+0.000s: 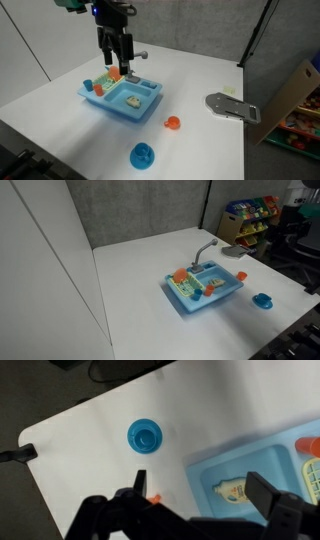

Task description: Put the orange mug in the blue mug

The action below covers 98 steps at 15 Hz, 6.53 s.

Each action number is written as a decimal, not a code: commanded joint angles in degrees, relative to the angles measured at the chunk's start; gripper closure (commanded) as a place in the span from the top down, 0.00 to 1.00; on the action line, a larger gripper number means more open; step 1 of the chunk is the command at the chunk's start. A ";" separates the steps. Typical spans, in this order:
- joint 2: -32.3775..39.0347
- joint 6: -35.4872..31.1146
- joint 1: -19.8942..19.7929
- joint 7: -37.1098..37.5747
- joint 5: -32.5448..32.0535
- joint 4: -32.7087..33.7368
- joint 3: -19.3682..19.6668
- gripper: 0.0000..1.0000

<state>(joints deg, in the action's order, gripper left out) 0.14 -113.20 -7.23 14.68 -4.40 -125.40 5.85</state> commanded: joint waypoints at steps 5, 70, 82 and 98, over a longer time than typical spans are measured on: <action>3.39 -2.66 -0.82 -1.03 4.27 1.75 1.56 1.00; 59.19 -24.05 -5.75 14.80 19.28 43.46 4.90 1.00; 65.07 -23.00 -5.56 16.29 18.75 50.76 5.78 0.49; 55.14 -17.51 -4.62 11.11 13.26 44.90 9.05 0.03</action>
<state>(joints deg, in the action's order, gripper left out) 59.15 -131.45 -12.68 28.85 11.30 -76.80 14.39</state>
